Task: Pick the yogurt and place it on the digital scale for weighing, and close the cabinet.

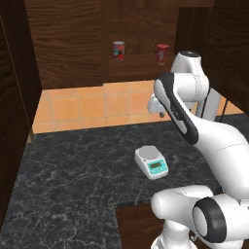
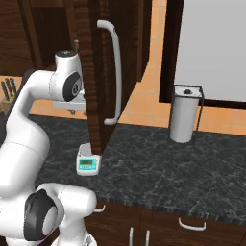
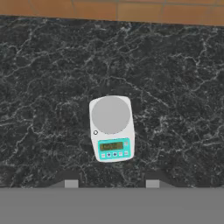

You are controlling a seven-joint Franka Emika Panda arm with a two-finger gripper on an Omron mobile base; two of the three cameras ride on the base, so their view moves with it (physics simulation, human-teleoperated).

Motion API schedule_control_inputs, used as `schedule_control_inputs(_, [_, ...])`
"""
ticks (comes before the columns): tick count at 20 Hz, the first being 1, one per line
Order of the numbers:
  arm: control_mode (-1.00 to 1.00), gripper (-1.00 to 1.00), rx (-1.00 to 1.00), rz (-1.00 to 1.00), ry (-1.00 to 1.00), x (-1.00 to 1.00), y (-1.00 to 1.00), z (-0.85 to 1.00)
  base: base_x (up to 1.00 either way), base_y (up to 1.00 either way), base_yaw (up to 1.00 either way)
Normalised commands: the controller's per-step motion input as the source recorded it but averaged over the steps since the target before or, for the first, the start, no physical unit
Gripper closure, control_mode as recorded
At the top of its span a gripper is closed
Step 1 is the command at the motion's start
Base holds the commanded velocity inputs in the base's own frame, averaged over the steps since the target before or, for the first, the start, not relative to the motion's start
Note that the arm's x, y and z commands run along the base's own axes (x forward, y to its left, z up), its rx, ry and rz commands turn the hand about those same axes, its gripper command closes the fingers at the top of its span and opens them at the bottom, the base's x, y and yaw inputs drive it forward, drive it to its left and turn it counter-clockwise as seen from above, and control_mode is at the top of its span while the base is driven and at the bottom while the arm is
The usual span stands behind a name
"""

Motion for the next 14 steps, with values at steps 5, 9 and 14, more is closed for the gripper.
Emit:
schedule_control_inputs(5, [-1.0, -1.0, 0.0, 0.0, -0.15, -0.43, 0.0, 0.02, 0.0, 0.0, 0.0])
schedule_control_inputs(9, [-1.0, -1.0, 0.0, 0.0, -0.41, -0.59, 0.0, 0.2, 0.0, 0.0, 0.0])
schedule_control_inputs(14, [-1.0, -1.0, 0.0, 0.0, -0.32, -0.28, 0.0, 0.4, 0.0, 0.0, 0.0])
